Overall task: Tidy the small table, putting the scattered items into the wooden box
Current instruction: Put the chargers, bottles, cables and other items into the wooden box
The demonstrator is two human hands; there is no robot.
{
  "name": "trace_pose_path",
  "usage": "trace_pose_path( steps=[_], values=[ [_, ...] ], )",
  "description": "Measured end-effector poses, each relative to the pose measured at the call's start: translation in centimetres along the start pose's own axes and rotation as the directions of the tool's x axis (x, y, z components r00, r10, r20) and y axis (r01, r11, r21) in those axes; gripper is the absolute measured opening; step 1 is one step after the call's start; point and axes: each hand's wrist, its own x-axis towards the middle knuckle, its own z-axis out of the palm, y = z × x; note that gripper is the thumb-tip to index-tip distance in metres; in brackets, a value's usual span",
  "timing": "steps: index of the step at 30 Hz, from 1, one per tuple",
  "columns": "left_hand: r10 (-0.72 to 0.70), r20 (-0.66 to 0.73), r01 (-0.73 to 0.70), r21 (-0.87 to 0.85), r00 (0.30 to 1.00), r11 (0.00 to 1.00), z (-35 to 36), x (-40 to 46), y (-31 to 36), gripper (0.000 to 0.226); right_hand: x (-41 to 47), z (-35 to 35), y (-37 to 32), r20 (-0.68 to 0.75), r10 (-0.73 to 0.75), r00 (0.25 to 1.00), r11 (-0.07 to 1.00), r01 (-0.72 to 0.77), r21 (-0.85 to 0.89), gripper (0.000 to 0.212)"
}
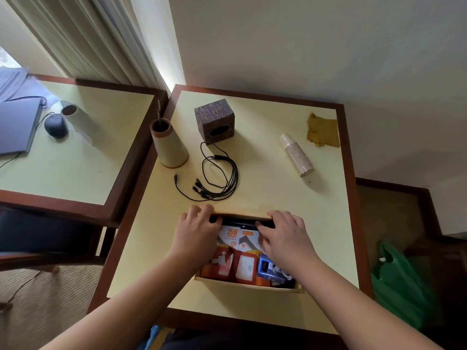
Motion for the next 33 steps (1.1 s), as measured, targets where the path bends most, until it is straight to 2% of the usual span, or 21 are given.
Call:
trace_pose_path(
  steps=[4,12,18,23,27,31,33],
  values=[
    [0.003,0.046,-0.003,0.009,0.999,1.0,-0.2,0.2,0.5,0.055,0.4,-0.5,-0.5,0.035,0.009,0.999,1.0,-0.009,-0.004,0.038],
    [0.018,0.063,-0.017,-0.02,0.998,1.0,-0.3,0.6,0.1,0.046,0.4,-1.3,-0.8,0.09,0.022,0.996,1.0,-0.023,0.009,0.04],
    [0.013,0.069,-0.01,-0.047,0.998,0.999,-0.5,1.1,0.0,0.039,1.4,-2.5,-1.0,0.182,0.027,0.983,0.999,-0.031,0.016,0.037],
    [0.039,0.077,-0.031,-0.108,0.996,0.994,-0.9,1.5,-0.9,0.036,1.8,-3.4,-0.5,0.206,-0.008,0.978,0.999,-0.002,0.05,0.037],
    [0.011,0.011,-0.008,-0.242,1.0,0.97,-0.7,0.3,-1.3,0.032,2.4,-4.4,-0.2,0.182,-0.055,0.982,0.968,0.008,0.252,0.031],
    [-0.091,-0.191,0.019,-0.349,0.977,0.937,0.9,-1.0,-1.0,0.025,3.9,-5.4,0.2,0.146,-0.032,0.989,0.869,-0.045,0.493,0.022],
    [-0.148,-0.231,0.039,-0.419,0.962,0.907,1.8,-1.2,-0.5,0.036,5.0,-5.8,0.3,0.124,0.011,0.992,0.845,-0.075,0.529,0.022]
  ],
)
